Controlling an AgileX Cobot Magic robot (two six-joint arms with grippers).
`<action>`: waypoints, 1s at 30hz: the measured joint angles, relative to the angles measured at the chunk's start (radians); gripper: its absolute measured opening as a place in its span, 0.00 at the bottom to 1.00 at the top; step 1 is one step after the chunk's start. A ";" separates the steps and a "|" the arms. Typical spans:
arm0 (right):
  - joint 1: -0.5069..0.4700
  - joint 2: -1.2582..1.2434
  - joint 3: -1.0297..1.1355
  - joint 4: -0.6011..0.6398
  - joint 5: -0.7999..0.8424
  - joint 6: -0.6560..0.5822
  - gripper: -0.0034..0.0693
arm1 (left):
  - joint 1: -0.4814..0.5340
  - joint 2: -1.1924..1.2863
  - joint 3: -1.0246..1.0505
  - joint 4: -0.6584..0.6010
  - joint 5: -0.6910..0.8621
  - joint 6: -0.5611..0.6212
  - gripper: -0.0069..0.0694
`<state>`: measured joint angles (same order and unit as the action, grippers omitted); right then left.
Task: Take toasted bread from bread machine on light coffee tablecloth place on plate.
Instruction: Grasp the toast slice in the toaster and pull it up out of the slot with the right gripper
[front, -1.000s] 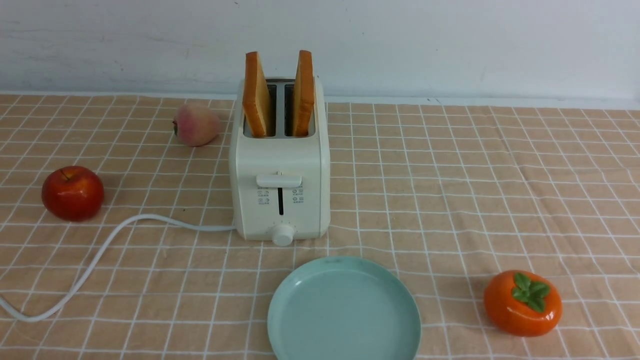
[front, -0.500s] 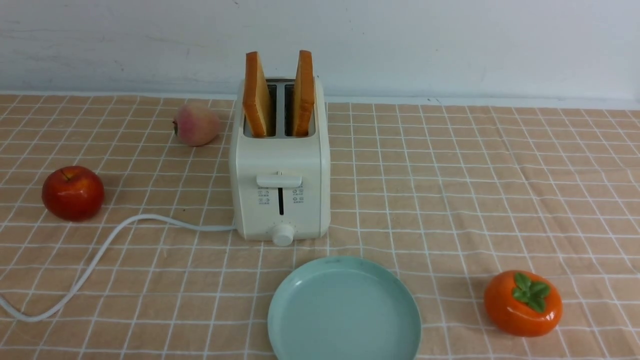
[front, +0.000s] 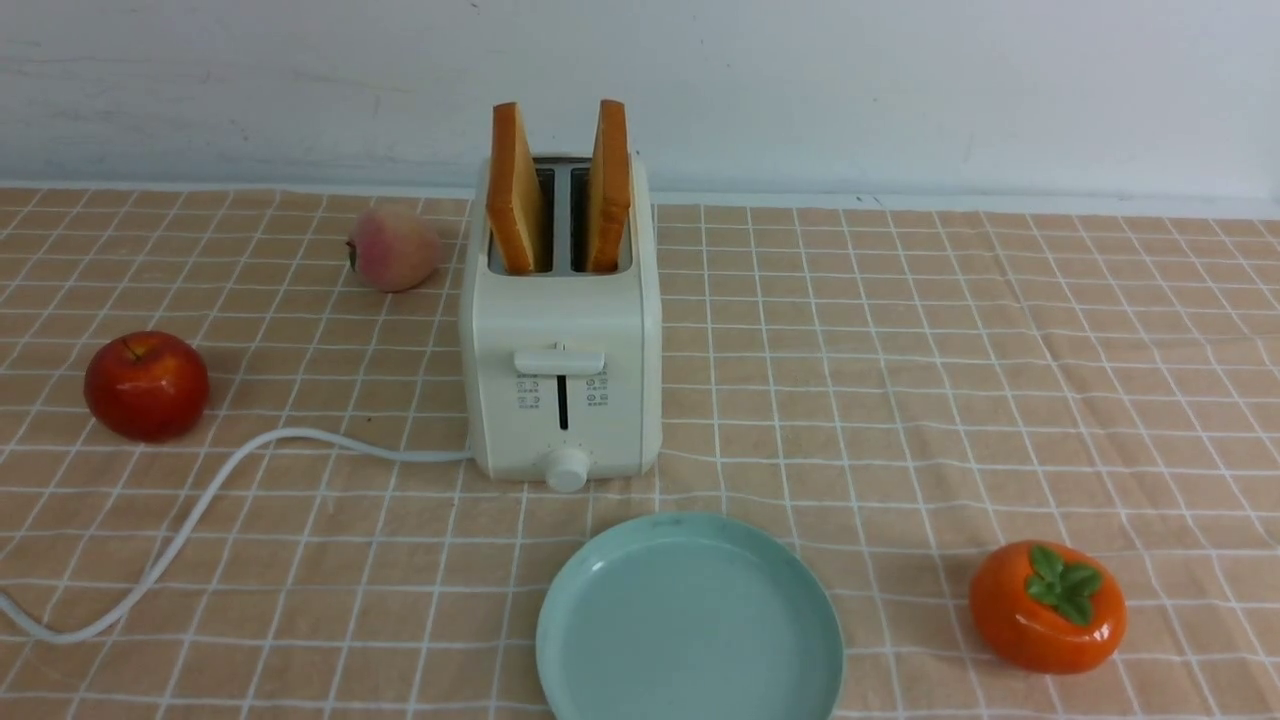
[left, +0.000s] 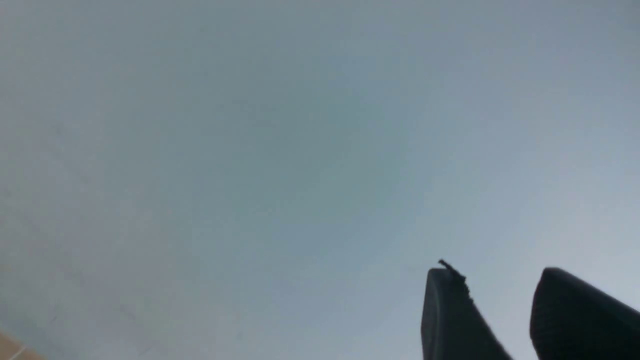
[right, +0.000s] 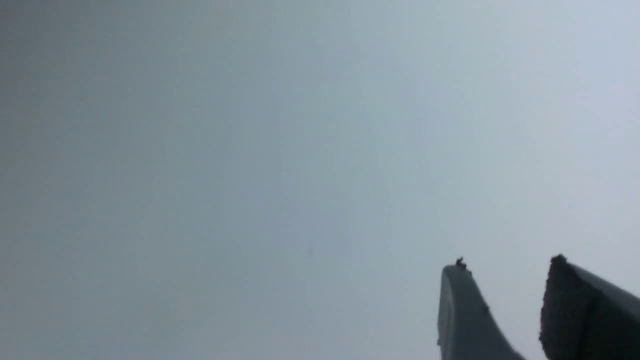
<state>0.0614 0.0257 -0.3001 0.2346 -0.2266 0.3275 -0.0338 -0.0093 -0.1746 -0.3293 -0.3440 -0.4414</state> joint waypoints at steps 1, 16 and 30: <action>0.000 0.033 -0.073 -0.003 0.045 -0.003 0.38 | 0.000 0.006 -0.048 0.003 0.019 0.003 0.40; 0.000 0.750 -0.803 -0.215 0.756 -0.084 0.38 | 0.000 0.645 -0.763 0.037 0.960 0.243 0.40; 0.237 1.200 -0.899 0.089 0.990 -0.225 0.38 | -0.055 0.756 -0.763 0.095 1.138 0.246 0.40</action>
<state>0.2987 1.2259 -1.1994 0.3234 0.7634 0.1021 -0.0884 0.7466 -0.9377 -0.2341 0.7937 -0.1954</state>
